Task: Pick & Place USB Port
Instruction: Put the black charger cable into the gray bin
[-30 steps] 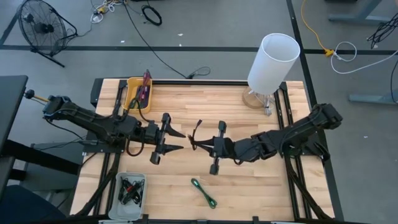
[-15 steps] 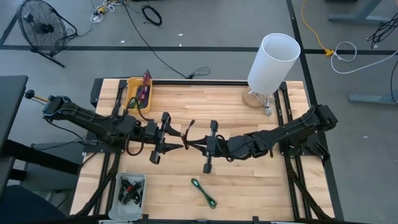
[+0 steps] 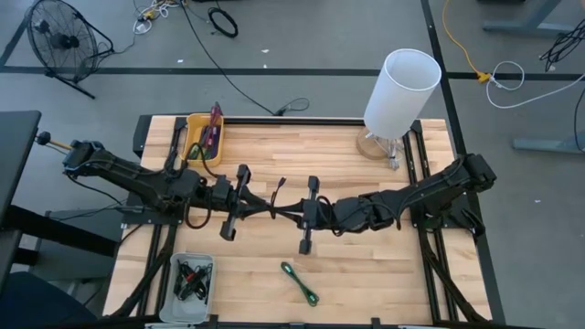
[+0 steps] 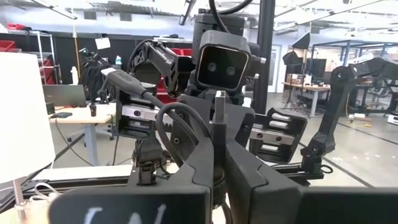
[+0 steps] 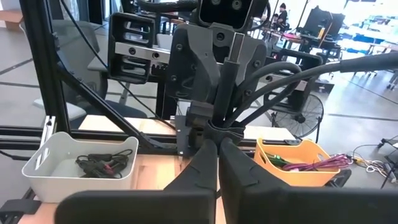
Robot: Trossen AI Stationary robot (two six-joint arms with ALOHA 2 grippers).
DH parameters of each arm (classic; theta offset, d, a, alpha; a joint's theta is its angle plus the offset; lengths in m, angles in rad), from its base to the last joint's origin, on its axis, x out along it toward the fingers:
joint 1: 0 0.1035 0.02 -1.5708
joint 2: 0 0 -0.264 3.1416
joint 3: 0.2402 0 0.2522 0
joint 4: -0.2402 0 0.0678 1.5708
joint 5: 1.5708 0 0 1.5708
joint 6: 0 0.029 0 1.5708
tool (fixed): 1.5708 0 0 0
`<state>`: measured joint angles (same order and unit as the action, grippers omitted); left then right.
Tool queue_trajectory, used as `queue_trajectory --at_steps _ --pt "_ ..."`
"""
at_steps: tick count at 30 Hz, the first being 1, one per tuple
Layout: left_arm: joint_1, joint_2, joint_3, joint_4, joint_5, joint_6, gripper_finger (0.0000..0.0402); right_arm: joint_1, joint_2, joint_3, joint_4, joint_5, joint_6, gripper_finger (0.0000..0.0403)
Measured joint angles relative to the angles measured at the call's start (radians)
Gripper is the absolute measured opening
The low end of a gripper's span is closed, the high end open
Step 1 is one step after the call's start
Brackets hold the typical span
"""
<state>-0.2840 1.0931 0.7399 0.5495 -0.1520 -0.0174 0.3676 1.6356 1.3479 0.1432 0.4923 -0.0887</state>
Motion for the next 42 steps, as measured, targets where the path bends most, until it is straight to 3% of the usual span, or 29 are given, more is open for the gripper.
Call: queue_trajectory --at_steps 12,16,20,25,28,36,42 --pt "-0.002 -0.004 0.000 -0.010 -0.032 -0.023 0.0019 0.010 -0.001 0.000 -0.075 -0.014 0.035 0.0096" --pt "-0.024 -0.063 0.000 -0.124 -0.048 -0.080 0.0019 0.010 -0.001 0.000 -0.115 -0.014 0.055 0.0127" --pt "-0.106 -0.154 0.000 -0.294 -0.158 -0.178 0.0019 0.013 -0.001 0.000 -0.174 -0.011 0.056 0.0144" --pt "-0.287 -0.234 0.000 -0.529 -0.345 -0.432 0.0019 0.014 -0.001 0.000 -0.227 0.024 0.070 0.0144" --pt "-0.411 -0.261 0.000 -0.662 -0.399 -0.647 0.0019 0.014 -0.001 0.000 -0.252 0.024 0.071 0.0140" --pt "-0.698 -0.200 0.000 -0.963 -0.415 -1.339 0.0019 0.014 -0.001 0.000 -0.277 0.024 0.071 0.0126" --pt "-0.856 -0.084 0.000 -1.079 -0.307 -1.799 0.0019 0.014 -0.001 0.000 -0.284 0.024 0.071 0.0121"
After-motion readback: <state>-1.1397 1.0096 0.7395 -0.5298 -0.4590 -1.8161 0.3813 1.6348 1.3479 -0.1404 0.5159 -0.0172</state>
